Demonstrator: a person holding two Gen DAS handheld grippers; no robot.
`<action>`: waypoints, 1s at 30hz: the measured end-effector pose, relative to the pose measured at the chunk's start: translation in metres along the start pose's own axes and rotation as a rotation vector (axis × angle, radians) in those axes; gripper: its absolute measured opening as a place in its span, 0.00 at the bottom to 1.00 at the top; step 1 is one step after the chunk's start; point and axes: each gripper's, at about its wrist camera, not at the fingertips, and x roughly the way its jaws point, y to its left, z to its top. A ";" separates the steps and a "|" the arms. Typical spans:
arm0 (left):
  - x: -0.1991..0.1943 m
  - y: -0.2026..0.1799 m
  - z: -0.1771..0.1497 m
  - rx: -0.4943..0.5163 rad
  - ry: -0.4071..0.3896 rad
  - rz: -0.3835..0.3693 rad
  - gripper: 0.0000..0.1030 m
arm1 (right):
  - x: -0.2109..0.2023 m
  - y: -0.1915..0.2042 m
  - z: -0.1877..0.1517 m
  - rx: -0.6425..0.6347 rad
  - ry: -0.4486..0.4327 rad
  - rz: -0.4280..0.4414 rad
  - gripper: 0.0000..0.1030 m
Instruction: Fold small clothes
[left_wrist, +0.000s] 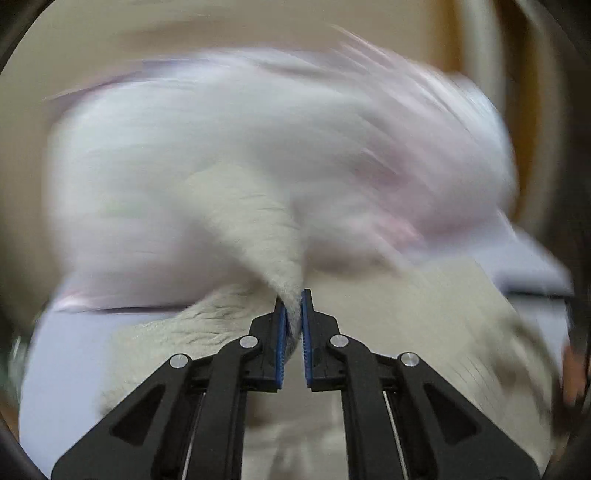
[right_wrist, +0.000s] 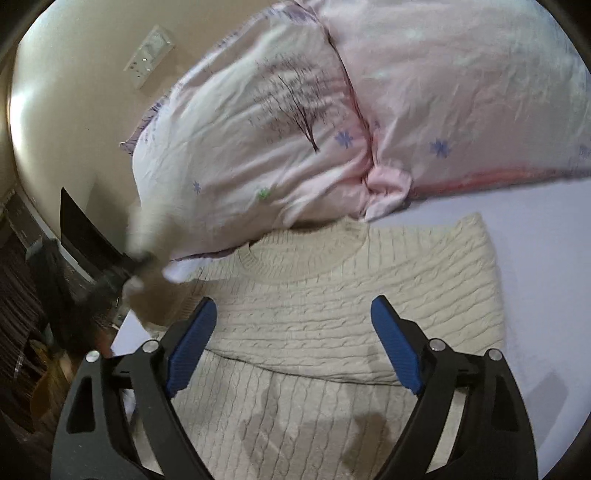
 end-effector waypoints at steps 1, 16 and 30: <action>0.018 -0.033 -0.008 0.083 0.057 -0.044 0.09 | 0.002 -0.004 0.001 0.018 0.013 0.004 0.83; -0.089 0.099 -0.122 -0.404 0.144 0.055 0.63 | 0.042 -0.061 -0.007 0.187 0.166 -0.121 0.06; -0.119 0.082 -0.186 -0.536 0.166 -0.154 0.66 | -0.053 -0.080 -0.042 0.198 0.008 -0.315 0.60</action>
